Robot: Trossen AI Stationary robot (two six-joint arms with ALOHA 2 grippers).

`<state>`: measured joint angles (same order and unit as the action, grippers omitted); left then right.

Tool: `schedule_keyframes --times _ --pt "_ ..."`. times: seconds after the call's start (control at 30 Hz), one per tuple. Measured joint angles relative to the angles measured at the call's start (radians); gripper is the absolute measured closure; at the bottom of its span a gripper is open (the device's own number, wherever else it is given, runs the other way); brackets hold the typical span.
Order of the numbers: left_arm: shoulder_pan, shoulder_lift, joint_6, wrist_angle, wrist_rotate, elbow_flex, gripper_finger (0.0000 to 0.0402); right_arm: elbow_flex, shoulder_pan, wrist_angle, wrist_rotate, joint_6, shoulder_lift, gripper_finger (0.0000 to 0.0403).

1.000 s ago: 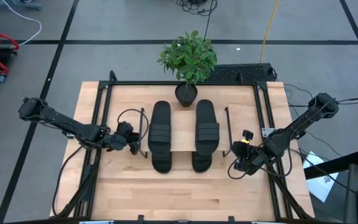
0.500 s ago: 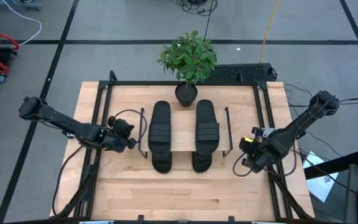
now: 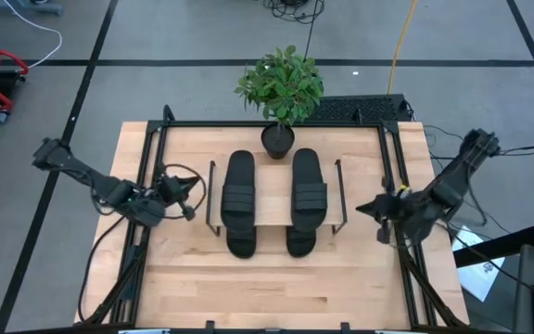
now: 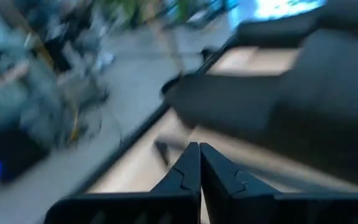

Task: Pick and place slides into the shelf
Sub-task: Return to Home Position

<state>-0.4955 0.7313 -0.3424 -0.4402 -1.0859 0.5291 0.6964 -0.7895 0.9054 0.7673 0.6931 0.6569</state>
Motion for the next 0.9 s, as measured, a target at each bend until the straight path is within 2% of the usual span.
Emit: schedule_keyframes --times 0.07,0.17,0.23,0.3,0.37,0.43,0.57,0.7,0.8,0.9 --pt "-0.021 -0.011 0.214 0.124 0.061 0.007 0.0401 0.000 0.000 -0.111 -0.003 -0.137 -0.050 0.0403" --pt "-0.036 -0.012 0.546 0.351 0.341 0.006 0.0401 0.000 0.013 -0.337 -0.120 -0.402 -0.085 0.0403" --pt "-0.037 -0.009 0.691 0.449 0.547 0.005 0.0401 0.000 0.026 -0.486 -0.215 -0.552 -0.074 0.0403" --pt "-0.037 0.004 0.800 0.544 0.660 0.005 0.0401 0.000 0.038 -0.604 -0.247 -0.663 -0.058 0.0403" --pt "-0.036 0.007 0.865 0.616 0.672 0.007 0.0401 0.000 0.055 -0.675 -0.244 -0.744 -0.056 0.0403" --pt "-0.029 0.007 0.892 0.623 0.641 0.042 0.0401 0.001 0.084 -0.712 -0.241 -0.809 -0.069 0.0403" --pt "-0.007 -0.004 0.917 0.498 0.533 0.140 0.0401 0.034 0.157 -0.682 -0.243 -0.849 -0.133 0.0403" --pt "-0.034 -0.072 0.898 0.394 0.528 0.211 0.0401 0.065 0.189 -0.587 -0.245 -0.834 -0.236 0.0403" --pt "-0.067 -0.166 0.904 0.367 0.529 0.169 0.0401 0.064 0.187 -0.482 -0.246 -0.767 -0.335 0.0403" --pt "-0.063 -0.264 0.918 0.435 0.554 0.065 0.0402 0.014 0.187 -0.436 -0.241 -0.734 -0.423 0.0403"
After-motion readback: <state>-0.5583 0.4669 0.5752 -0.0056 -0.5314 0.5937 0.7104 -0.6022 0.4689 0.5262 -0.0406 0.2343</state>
